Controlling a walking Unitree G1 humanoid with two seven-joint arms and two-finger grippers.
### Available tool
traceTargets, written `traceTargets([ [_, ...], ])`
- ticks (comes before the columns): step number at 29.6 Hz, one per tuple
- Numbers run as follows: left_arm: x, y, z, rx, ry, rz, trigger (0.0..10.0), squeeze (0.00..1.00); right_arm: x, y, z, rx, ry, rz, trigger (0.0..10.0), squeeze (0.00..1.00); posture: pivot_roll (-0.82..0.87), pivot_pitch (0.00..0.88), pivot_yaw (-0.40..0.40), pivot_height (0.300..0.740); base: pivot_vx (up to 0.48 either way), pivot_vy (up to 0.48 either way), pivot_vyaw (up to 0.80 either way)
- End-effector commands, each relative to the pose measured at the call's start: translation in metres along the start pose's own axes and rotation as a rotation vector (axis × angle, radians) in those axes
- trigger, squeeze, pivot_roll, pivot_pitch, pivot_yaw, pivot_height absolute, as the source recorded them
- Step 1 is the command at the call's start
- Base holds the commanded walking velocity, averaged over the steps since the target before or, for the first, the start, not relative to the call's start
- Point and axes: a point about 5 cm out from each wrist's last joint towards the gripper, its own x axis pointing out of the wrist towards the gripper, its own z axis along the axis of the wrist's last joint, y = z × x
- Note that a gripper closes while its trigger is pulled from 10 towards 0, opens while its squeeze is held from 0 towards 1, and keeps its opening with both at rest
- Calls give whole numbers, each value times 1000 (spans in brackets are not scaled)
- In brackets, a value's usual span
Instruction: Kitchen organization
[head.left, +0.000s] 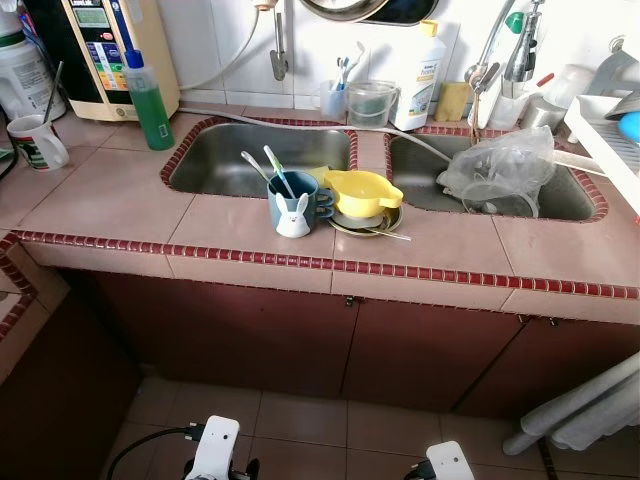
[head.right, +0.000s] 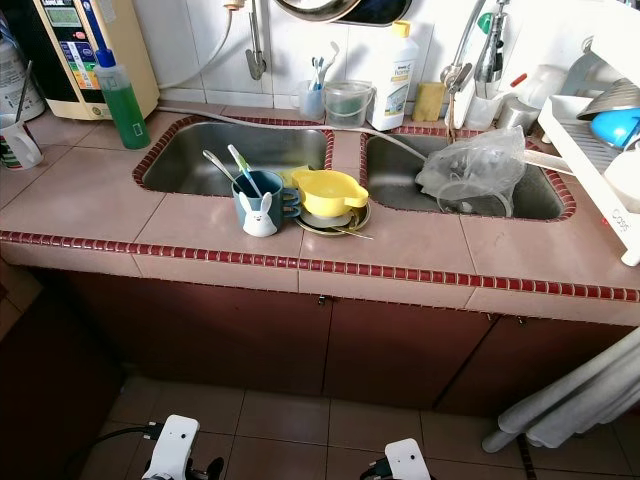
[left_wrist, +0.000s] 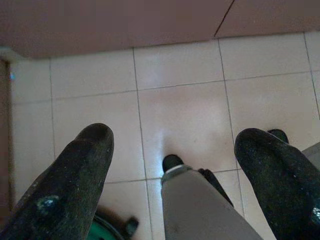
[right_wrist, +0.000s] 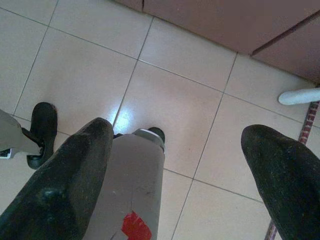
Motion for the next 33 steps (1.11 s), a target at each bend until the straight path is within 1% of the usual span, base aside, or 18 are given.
traceTargets([
  [1, 1, 1, 9, 31, -40, -10, 10000, 0, -1, -3, 0, 1, -12, 6, 10000, 0, -108, 0, 21, 711, 0, 0, 0],
  [4, 3, 2, 21, 44, -98, -26, 10000, 0, 1, -6, 13, 0, -80, 16, 10000, 0, -107, 0, 22, 711, 0, 0, 0],
  [6, 2, 8, 41, 36, -212, -20, 10000, 0, 2, -13, 36, -18, -195, 18, 10000, 0, -111, 0, 23, 711, 0, 0, 0],
  [8, 2, 10, 44, 28, -232, -18, 10000, 0, 2, -14, 42, -26, -222, 17, 10000, 0, -112, 0, 24, 711, 0, 0, 0],
  [9, 1, 15, 57, 28, -305, -1, 10000, 0, 2, -17, 57, -31, -300, 27, 10000, 0, -115, 0, 25, 711, 0, 0, 0],
  [11, 0, 20, 68, 27, -353, 19, 10000, 0, 0, -20, 71, -15, -378, 39, 10000, 0, -117, 0, 29, 711, 0, 0, 0],
  [12, -1, 24, 78, -6, -400, 24, 10000, 0, -1, -22, 82, 6, -435, 43, 10000, 0, -118, 0, 28, 711, 0, 0, 0],
  [15, -2, 27, 88, -55, -453, 21, 10000, 0, -2, -24, 91, 26, -484, 46, 10000, 0, -112, 0, 26, 711, 0, 0, 0],
  [17, -3, 30, 99, -57, -491, 35, 10000, 0, -4, -26, 100, 3, -529, 10, 10000, 0, -110, 2, 26, 711, 0, 0, 0],
  [19, -6, 29, 120, 12, -568, 62, 10000, 0, -7, -26, 122, 4, -627, -13, 10000, 0, -110, 4, 28, 711, 0, 0, 0],
  [20, -6, 29, 120, 12, -568, 62, 10000, 0, -7, -26, 122, 4, -627, -13, 10000, 0, -110, 4, 28, 711, 0, 0, 0],
  [21, -8, 28, 127, 54, -604, 83, 10000, 0, -10, -25, 131, -12, -675, -17, 10000, 0, -111, 0, 27, 711, 0, 0, 0],
  [24, -14, 24, 141, 110, -690, 78, 10000, 0, -17, -22, 153, 14, -783, 7, 10000, 0, -111, 0, 25, 711, 0, 0, 0],
  [26, -16, 20, 147, 38, -723, -15, 10000, 0, -20, -22, 162, 26, -829, 23, 10000, 0, -112, 0, 21, 711, 0, 0, 0],
  [27, -17, 21, 149, 25, -740, -20, 10000, 0, -21, -21, 165, 37, -839, 28, 10000, 0, -112, 0, 21, 711, 0, 0, 0],
  [28, -21, 22, 154, 40, -774, 2, 10000, 0, -22, -21, 169, 73, -855, 45, 10000, 0, -111, 0, 16, 711, 0, 0, 0],
  [30, -25, 20, 161, 26, -810, -10, 10000, 0, -27, -21, 176, 49, -899, 46, 10000, 0, -109, 0, 12, 711, 0, 0, 0],
  [33, -34, 15, 172, 68, -877, -4, 10000, 0, -34, -19, 185, 27, -953, 56, 10000, 0, -101, 0, 3, 711, 0, 0, 0],
])
